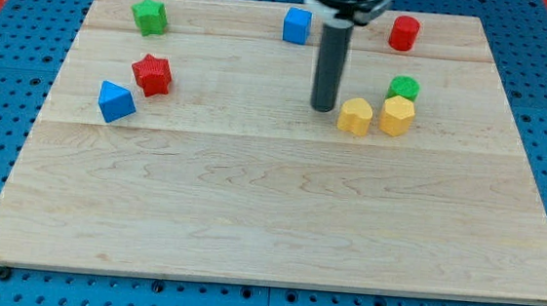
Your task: Move the heart into the red star
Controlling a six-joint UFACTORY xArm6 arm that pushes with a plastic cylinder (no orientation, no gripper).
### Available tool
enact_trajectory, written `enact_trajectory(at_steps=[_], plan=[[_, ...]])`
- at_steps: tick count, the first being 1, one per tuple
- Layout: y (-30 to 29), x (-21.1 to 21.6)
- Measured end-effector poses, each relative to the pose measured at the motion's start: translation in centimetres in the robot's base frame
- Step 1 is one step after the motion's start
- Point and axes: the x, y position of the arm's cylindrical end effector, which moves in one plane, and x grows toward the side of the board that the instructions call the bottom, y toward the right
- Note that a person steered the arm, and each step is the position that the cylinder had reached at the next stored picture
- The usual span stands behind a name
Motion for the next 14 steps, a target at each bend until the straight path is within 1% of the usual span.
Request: enact_trajectory(at_steps=[1, 2, 3, 4, 5, 6, 8, 14], plan=[[0.5, -0.6], [3.8, -1.8], [8.8, 2.0], [10.9, 5.6], [15.2, 8.8], [14.3, 10.0], [-10.7, 10.4], [-13.1, 10.4]])
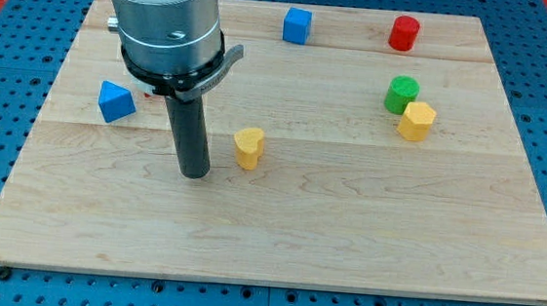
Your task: Move the heart into the red star
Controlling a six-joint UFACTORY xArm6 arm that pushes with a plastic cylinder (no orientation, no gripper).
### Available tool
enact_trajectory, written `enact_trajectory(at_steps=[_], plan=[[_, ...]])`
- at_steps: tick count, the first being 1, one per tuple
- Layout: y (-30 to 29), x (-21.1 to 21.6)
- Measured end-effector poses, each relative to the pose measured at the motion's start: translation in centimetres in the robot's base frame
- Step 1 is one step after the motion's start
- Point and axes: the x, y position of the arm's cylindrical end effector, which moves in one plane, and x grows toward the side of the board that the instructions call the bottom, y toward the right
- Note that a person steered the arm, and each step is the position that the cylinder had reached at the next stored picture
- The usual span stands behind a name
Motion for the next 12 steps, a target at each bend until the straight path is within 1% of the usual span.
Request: enact_trajectory(at_steps=[2, 3, 4, 6, 7, 8, 9, 10, 11, 12], plan=[[1.7, 0.4], [5.4, 1.7], [7.2, -3.1], [10.0, -4.9], [4.7, -10.1], [-5.1, -11.4], [-6.9, -11.5], [-8.1, -12.7], [-6.4, -13.1], [3.2, -15.1]])
